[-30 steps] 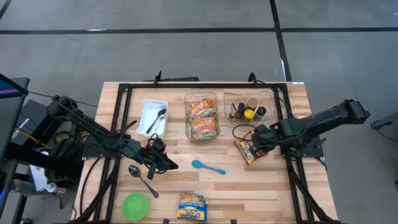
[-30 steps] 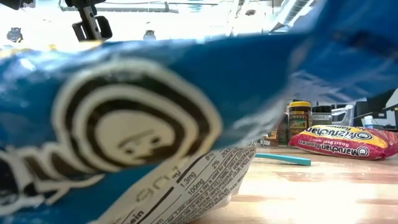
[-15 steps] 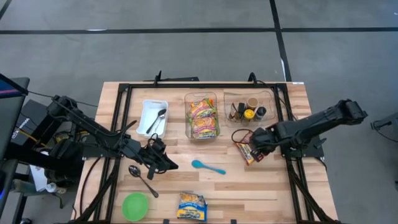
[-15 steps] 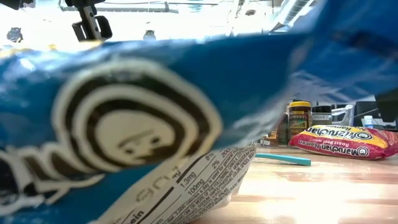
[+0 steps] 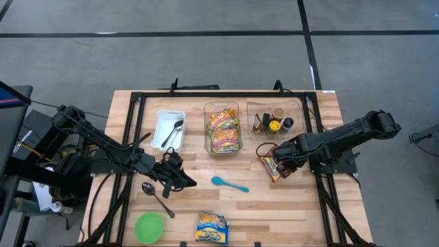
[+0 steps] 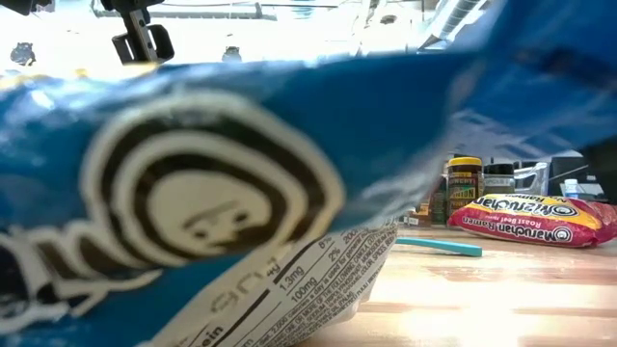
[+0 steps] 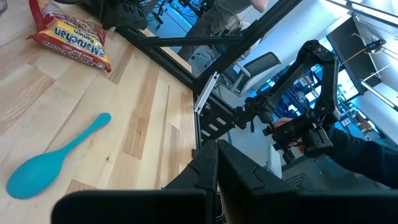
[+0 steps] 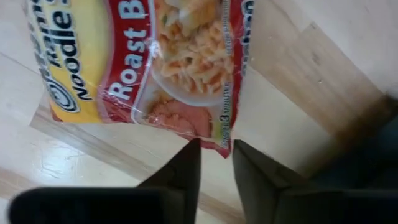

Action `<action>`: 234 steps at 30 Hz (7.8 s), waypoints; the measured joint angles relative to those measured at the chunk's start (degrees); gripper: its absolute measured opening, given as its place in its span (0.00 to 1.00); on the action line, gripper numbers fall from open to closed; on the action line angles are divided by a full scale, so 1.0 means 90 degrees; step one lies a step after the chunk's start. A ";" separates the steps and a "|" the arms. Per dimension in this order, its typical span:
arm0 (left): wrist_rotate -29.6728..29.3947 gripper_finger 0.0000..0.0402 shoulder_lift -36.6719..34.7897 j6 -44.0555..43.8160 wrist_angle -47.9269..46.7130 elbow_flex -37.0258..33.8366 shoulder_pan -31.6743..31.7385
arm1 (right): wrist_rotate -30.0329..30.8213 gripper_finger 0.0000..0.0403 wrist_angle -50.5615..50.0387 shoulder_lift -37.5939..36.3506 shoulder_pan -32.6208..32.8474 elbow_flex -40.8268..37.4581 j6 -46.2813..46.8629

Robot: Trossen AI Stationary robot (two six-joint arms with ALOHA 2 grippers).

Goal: Pick & Place Food Item
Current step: Put the red noodle pack into the left transparent bin

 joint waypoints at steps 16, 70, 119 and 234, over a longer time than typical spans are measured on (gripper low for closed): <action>0.0005 0.00 0.0000 0.0000 0.0001 0.0000 -0.0002 | -0.0010 0.57 0.0232 -0.0012 -0.0173 0.0000 -0.0604; 0.0005 0.00 0.0000 0.0001 0.0001 0.0000 0.0000 | -0.0313 0.38 0.2932 -0.0033 0.0971 -0.0546 0.3233; 0.0002 0.00 0.0000 0.0001 0.0000 0.0000 -0.0002 | 0.3131 0.35 0.2827 0.0549 0.3588 -0.0542 0.7235; 0.0003 0.00 0.0000 -0.0002 0.0000 0.0000 -0.0002 | 0.3853 0.00 -0.0352 0.1550 0.3101 0.4970 0.1890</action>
